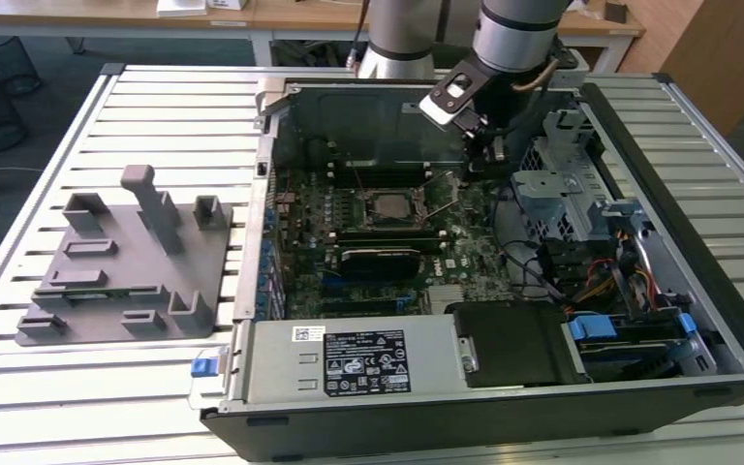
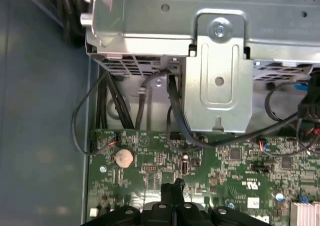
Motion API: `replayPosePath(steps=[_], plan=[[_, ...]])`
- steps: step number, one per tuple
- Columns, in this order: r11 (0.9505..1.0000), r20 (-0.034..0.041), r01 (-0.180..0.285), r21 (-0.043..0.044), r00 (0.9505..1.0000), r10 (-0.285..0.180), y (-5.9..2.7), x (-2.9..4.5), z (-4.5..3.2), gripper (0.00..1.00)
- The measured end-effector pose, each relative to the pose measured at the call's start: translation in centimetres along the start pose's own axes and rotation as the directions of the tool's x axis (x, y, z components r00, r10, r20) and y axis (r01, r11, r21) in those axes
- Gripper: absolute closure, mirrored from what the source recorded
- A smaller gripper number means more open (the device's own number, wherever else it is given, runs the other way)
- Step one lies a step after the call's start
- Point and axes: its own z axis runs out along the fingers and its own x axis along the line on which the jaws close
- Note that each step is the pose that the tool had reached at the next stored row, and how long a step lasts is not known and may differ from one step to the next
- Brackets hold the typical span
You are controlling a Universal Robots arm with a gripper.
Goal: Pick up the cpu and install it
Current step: 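Close the cpu cover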
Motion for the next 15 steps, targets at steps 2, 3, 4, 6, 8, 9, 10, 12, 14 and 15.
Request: replayPosePath(steps=[2,3,4,6,8,9,10,12,14,15], plan=[[1.0,-0.0001,0.008,0.0002,1.0,-0.008,0.11,0.0,0.28,0.89],[0.9999,-0.0003,0.016,0.0003,0.9999,-0.016,0.14,0.0,0.42,0.89],[0.9997,-0.0004,0.024,0.0003,0.9997,-0.024,0.16,0.0,0.57,0.89],[0.9994,-0.0005,0.036,0.0005,0.9994,-0.036,0.15,0.0,0.9,0.89],[0.9993,-0.0005,0.038,0.0006,0.9993,-0.038,0.07,0.0,1.07,0.89],[0.9993,-0.0004,0.038,0.0006,0.9993,-0.038,-0.02,0.0,1.11,0.89],[0.9993,-0.0004,0.038,0.0006,0.9993,-0.038,-0.15,0.01,1.14,0.89],[0.9993,-0.0005,0.038,0.0006,0.9993,-0.038,-0.48,0.01,1.17,0.89],[0.9993,-0.0005,0.038,0.0006,0.9993,-0.038,-0.81,0.02,1.18,0.89],[0.9993,-0.0003,0.038,0.0006,0.9993,-0.038,-0.96,0.02,1.18,0.89]])
